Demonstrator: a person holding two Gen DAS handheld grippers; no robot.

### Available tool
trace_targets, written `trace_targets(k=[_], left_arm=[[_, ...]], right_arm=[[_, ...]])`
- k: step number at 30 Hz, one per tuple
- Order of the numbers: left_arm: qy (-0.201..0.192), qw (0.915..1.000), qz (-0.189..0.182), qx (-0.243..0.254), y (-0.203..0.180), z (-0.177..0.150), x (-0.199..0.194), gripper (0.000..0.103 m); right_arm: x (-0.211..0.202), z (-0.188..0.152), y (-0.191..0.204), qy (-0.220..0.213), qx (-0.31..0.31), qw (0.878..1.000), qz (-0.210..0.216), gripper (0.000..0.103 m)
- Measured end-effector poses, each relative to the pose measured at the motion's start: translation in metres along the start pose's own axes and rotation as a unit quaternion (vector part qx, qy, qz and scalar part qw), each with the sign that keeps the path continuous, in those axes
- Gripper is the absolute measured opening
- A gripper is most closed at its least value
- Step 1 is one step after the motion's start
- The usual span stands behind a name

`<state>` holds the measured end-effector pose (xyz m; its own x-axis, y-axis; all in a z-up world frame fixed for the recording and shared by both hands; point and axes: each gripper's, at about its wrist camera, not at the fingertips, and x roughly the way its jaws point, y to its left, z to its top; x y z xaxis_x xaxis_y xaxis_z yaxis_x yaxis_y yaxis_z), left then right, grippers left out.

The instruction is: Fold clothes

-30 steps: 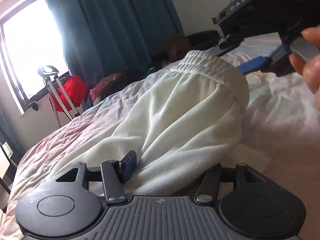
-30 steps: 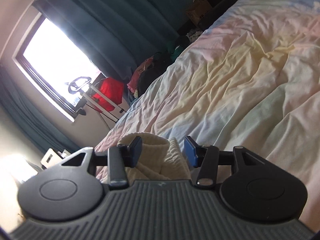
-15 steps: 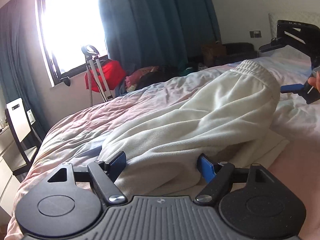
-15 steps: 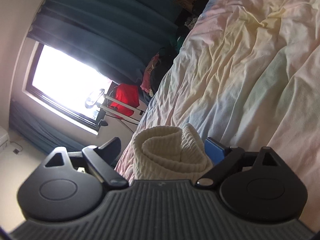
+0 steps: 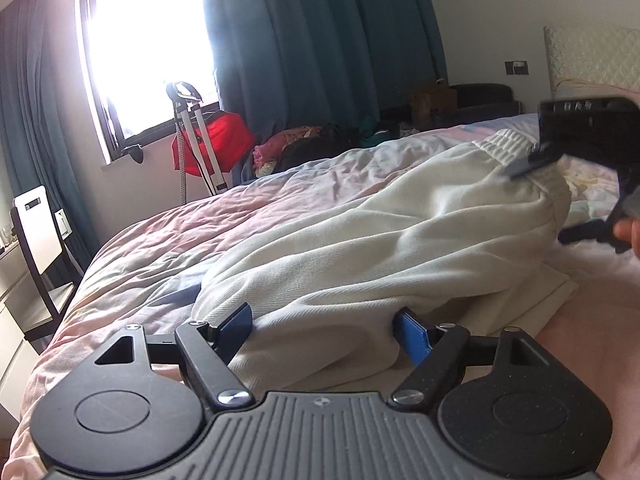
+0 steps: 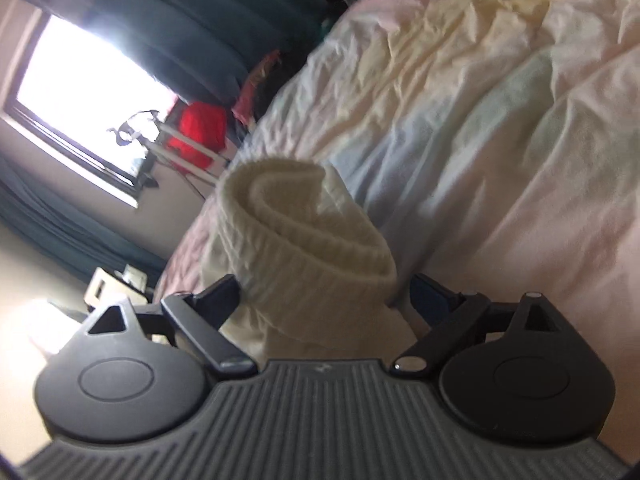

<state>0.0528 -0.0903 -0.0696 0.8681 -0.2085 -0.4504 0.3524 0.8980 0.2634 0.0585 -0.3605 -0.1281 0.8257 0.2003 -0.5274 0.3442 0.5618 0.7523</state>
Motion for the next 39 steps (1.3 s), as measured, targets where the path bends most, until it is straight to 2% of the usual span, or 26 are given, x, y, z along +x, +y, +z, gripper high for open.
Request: trace_targets(k=[1, 3, 6, 7, 8, 10, 12, 13, 15, 17, 18, 20, 24, 26, 28, 31, 33, 37, 39], left_arm=[[-0.001, 1.0, 0.001, 0.001, 0.0, 0.0, 0.0, 0.08], [-0.004, 1.0, 0.003, 0.004, 0.001, -0.001, 0.0, 0.08], [-0.011, 0.9998, 0.007, 0.013, 0.0, -0.003, -0.003, 0.08], [-0.017, 0.9997, 0.006, 0.016, -0.001, -0.004, -0.004, 0.08], [-0.024, 0.9995, 0.004, 0.018, -0.002, -0.004, -0.006, 0.08], [-0.041, 0.9988, -0.002, 0.028, -0.004, -0.004, -0.012, 0.082], [-0.058, 0.9973, -0.004, 0.044, -0.01, -0.006, -0.018, 0.084], [-0.067, 0.9964, -0.004, 0.052, -0.012, -0.007, -0.02, 0.086], [-0.08, 0.993, 0.009, 0.087, -0.021, -0.009, -0.021, 0.087], [-0.093, 0.9851, 0.037, 0.14, -0.032, -0.014, -0.018, 0.087], [-0.094, 0.9811, 0.049, 0.162, -0.036, -0.017, -0.014, 0.087], [-0.069, 0.9816, 0.074, 0.162, -0.038, -0.019, -0.002, 0.088], [-0.019, 0.9876, 0.122, 0.097, -0.018, -0.02, 0.011, 0.088], [0.003, 0.9908, 0.131, 0.036, 0.002, -0.019, 0.009, 0.09], [0.021, 0.9922, 0.115, -0.044, 0.024, -0.02, 0.004, 0.092], [0.051, 0.9857, 0.088, -0.134, 0.045, -0.028, 0.001, 0.093], [0.073, 0.978, 0.073, -0.181, 0.055, -0.034, 0.001, 0.093], [0.095, 0.9658, 0.048, -0.236, 0.07, -0.045, 0.004, 0.095], [0.102, 0.9627, 0.039, -0.248, 0.075, -0.048, 0.006, 0.095]], right_arm=[[0.006, -0.005, -0.007, 0.013, 0.021, 1.0, 0.003, 0.094], [0.01, -0.01, -0.016, 0.011, 0.056, 0.998, 0.028, 0.096], [0.01, -0.011, -0.004, -0.023, 0.013, 0.998, 0.051, 0.094], [0.01, -0.013, 0.003, -0.036, -0.01, 0.998, 0.059, 0.081], [0.01, -0.016, 0.01, -0.049, -0.033, 0.996, 0.067, 0.079], [0.009, -0.019, 0.02, -0.063, -0.07, 0.994, 0.061, 0.056], [0.001, -0.015, 0.024, -0.073, -0.069, 0.991, 0.087, 0.047], [-0.003, -0.014, 0.025, -0.078, -0.067, 0.989, 0.102, 0.043], [-0.01, -0.009, 0.031, -0.085, -0.051, 0.982, 0.159, 0.039], [-0.017, -0.007, 0.038, -0.088, -0.049, 0.974, 0.203, 0.035], [-0.021, -0.006, 0.043, -0.088, -0.054, 0.97, 0.219, 0.034], [-0.028, -0.005, 0.052, -0.087, -0.063, 0.962, 0.252, 0.034], [-0.041, -0.003, 0.071, -0.086, -0.081, 0.943, 0.312, 0.034], [-0.037, -0.004, 0.062, -0.083, -0.078, 0.954, 0.279, 0.034], [-0.026, -0.002, 0.045, -0.069, -0.056, 0.967, 0.24, 0.034], [-0.002, 0.003, 0.015, -0.038, -0.005, 0.982, 0.186, 0.034], [0.009, 0.001, 0.003, -0.026, 0.009, 0.985, 0.168, 0.033], [0.015, -0.009, -0.011, -0.021, 0.005, 0.988, 0.156, 0.033], [0.012, -0.01, -0.012, -0.022, 0.0, 0.989, 0.148, 0.032]])
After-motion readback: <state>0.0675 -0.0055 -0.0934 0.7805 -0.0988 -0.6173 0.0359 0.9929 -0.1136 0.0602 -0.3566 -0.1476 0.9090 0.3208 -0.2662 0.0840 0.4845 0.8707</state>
